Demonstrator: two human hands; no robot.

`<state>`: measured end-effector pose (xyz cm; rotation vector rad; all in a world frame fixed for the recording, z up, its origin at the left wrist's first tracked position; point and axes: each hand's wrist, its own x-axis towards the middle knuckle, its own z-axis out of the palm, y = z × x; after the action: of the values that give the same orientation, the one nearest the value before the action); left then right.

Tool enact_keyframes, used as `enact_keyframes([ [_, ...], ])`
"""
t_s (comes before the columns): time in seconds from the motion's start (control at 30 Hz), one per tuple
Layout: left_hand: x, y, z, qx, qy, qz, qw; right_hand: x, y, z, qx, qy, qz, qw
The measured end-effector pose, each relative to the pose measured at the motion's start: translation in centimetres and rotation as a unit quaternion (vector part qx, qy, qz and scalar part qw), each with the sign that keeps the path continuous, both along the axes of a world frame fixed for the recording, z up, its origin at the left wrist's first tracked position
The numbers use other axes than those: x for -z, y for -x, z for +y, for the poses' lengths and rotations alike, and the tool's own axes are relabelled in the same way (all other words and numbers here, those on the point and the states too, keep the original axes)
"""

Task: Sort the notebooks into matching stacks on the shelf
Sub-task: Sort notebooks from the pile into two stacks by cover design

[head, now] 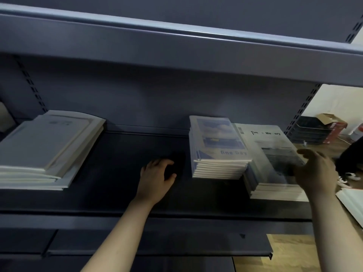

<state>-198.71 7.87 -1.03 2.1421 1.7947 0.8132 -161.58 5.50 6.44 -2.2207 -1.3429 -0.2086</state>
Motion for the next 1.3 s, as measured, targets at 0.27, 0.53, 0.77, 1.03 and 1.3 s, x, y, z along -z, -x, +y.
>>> enact_keyframes([
  [0.27,-1.2,3.6,-1.9,0.02,0.014,-0.055,0.998,-0.5,10.8,0.5,-0.187,-0.099,0.098,0.972],
  [0.53,-4.4,12.2,-3.3,-0.117,-0.097,-0.019,0.988,0.1,19.9,-0.5,-0.286,-0.041,0.182,0.94],
  [0.77,-6.3,20.0,-4.3,-0.275,-0.092,0.077,0.954,2.4,23.9,-1.2,-0.303,-0.043,0.184,0.934],
  [1.03,-6.4,22.6,-3.3,-0.34,0.022,0.098,0.935,4.8,26.3,-1.1,-0.317,0.013,0.24,0.918],
  [1.3,-8.4,22.5,-2.0,-0.298,0.088,0.269,0.912,5.4,26.1,-1.8,-0.308,0.0,0.246,0.919],
])
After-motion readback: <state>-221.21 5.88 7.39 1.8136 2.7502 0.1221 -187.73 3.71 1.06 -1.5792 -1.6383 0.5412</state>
